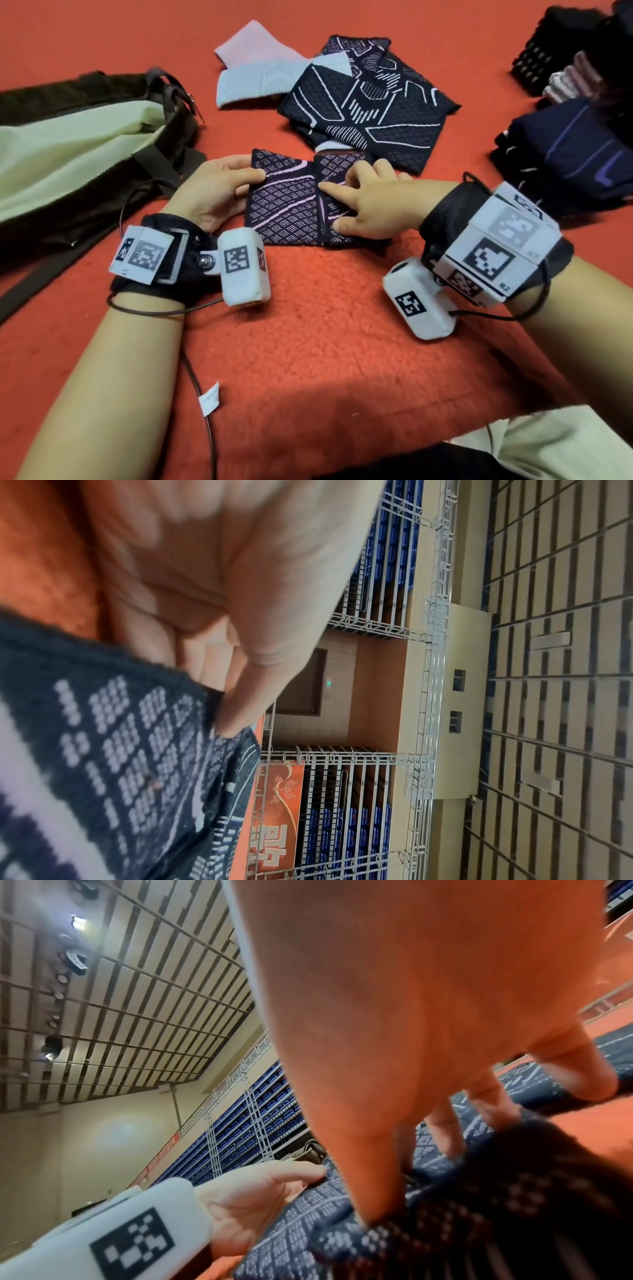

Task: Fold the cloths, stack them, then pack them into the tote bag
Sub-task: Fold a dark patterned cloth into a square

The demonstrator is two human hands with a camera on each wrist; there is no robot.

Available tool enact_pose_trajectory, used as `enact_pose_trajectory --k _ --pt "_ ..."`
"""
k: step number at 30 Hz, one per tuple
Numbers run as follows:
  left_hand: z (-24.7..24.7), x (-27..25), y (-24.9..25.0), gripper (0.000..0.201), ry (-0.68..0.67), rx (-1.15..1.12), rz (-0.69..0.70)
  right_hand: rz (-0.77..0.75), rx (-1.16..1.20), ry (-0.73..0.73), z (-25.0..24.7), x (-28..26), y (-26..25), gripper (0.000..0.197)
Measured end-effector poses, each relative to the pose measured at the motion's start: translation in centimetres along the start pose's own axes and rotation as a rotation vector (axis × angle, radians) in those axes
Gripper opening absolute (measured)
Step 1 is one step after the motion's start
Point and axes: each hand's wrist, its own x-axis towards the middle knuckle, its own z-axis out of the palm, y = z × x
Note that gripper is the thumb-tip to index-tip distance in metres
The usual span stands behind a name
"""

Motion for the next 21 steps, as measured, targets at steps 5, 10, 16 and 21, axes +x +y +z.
enact_pose_trajectory --k 5,10,16,21 --pt "0.3 -0.8 0.7 0.017 -0.029 0.234 -0.065 0.001 0.065 0.002 0.5 -0.2 0.0 0.060" --pt "-0.2 -2.2 1.9 0.015 -0.052 0.491 -0.124 0.006 0.216 0.029 0.7 -0.2 0.0 0.054" --pt "2.8 -3.2 4.3 0.021 -0.098 0.472 0.029 0.072 0.103 0.091 1.2 0.6 -1.2 0.067" --pt "7.2 -2.5 5.2 0.022 -0.177 0.590 0.040 -0.022 0.294 0.151 0.8 -0.4 0.6 0.063"
